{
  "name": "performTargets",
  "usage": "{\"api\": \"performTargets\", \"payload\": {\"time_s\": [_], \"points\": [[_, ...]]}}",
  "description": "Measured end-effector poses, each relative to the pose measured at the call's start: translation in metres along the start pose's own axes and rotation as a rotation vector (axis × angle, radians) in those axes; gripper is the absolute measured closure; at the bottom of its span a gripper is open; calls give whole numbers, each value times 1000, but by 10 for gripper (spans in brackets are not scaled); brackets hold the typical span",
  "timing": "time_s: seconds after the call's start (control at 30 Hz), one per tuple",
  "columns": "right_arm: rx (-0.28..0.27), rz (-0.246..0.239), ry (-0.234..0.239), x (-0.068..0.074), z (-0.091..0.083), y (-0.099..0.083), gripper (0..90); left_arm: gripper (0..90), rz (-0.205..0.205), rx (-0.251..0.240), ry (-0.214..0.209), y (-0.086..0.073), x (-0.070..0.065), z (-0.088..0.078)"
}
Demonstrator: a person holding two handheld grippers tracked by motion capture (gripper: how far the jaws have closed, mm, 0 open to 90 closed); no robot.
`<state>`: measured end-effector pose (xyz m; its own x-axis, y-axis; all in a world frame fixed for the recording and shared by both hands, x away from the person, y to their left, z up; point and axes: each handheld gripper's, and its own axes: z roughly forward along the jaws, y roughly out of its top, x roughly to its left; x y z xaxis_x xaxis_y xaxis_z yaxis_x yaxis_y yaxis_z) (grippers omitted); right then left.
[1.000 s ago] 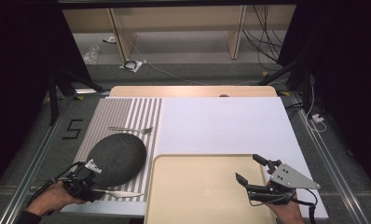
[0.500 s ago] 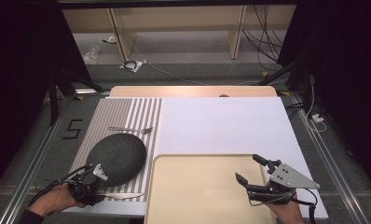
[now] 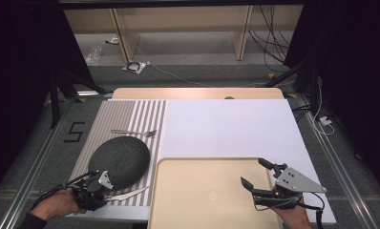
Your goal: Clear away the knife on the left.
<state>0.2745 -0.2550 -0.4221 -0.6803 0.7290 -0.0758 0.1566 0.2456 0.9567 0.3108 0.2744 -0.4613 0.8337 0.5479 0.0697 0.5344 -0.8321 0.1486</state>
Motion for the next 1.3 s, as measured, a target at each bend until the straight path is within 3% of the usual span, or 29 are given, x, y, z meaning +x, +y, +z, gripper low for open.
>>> {"api": "performTargets", "payload": {"time_s": [0.37, 0.73, 0.93, 1.07, 1.3], "points": [[7, 0, 2, 0, 0, 0, 192, 737, 15, 20, -3, 3, -1, 1], [10, -6, 3, 1, 1, 0, 193, 785, 73, 52, 8, 8, -5, 1], [7, -8, 3, 1, 1, 0, 194, 792, 88, 44, 15, 8, -7, 0], [9, -3, 2, 1, 2, -1, 195, 794, 123, 43, 7, 9, -9, -3], [20, -10, 2, 1, 2, -1, 196, 796, 130, 10, 15, 12, -14, -8]]}}
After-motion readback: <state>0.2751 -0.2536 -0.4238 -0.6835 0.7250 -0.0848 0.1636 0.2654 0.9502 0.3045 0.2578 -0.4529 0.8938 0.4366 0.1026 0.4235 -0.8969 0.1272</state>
